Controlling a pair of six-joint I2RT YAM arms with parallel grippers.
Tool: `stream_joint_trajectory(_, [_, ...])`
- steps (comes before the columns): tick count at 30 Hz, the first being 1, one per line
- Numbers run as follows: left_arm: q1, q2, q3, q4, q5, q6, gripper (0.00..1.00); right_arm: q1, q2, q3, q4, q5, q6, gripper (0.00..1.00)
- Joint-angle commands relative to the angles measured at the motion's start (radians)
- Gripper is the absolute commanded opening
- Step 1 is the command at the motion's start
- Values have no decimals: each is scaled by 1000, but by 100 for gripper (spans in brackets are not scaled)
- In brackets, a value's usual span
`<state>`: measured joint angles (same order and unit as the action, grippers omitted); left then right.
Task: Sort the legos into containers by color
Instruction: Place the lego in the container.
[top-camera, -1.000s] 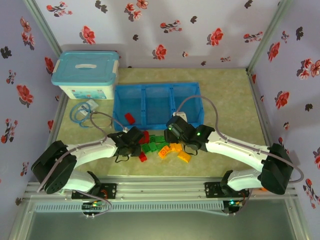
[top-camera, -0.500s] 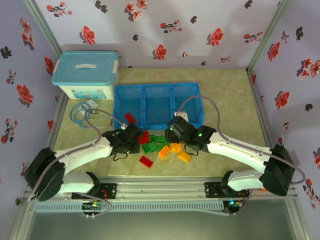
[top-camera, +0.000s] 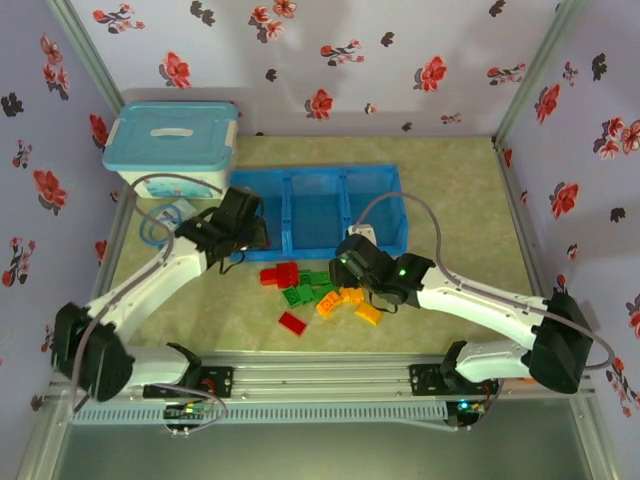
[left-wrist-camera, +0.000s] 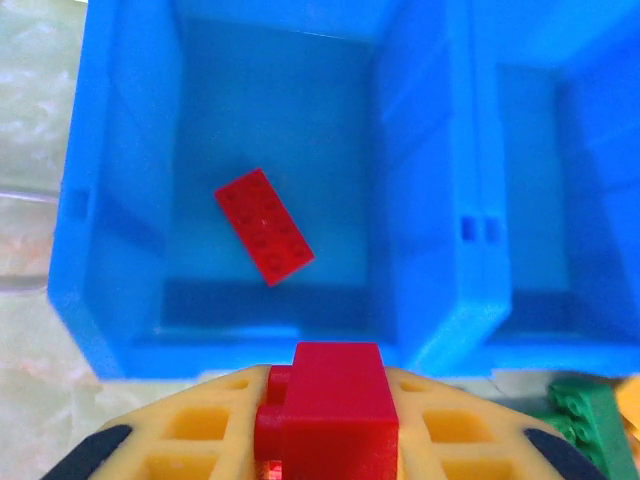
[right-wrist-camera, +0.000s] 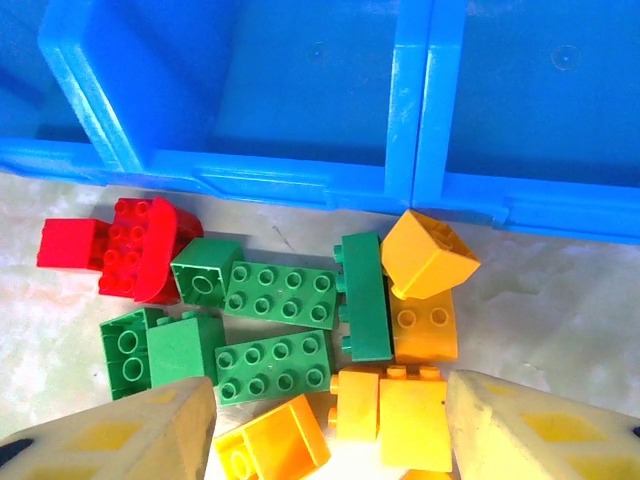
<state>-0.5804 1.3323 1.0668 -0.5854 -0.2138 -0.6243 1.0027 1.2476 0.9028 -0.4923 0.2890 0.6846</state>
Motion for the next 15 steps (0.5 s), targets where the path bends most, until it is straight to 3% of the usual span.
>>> stream_joint_trajectory(1, [44, 99, 65, 19, 29, 77, 11, 23, -28, 15, -25, 21, 5, 63])
stream_joint_trajectory(5, [88, 196, 115, 33, 42, 95, 12, 52, -27, 18, -36, 22, -1, 64])
stream_joint_trajectory(8, [101, 236, 146, 25, 44, 101, 21, 71, -18, 18, -33, 21, -6, 65])
stream_joint_trajectory(9, [102, 242, 157, 17, 44, 104, 31, 80, -11, 19, -31, 17, -11, 65])
stream_joint_trajectory(11, [100, 232, 170, 1, 47, 106, 62, 96, 1, 24, -26, 12, -26, 66])
stream_joint_trajectory(12, [99, 217, 169, -1, 47, 105, 68, 106, 13, 29, -25, 12, -33, 67])
stream_joint_trajectory(15, [96, 154, 157, -9, 47, 107, 74, 133, 46, 47, -19, 6, -57, 69])
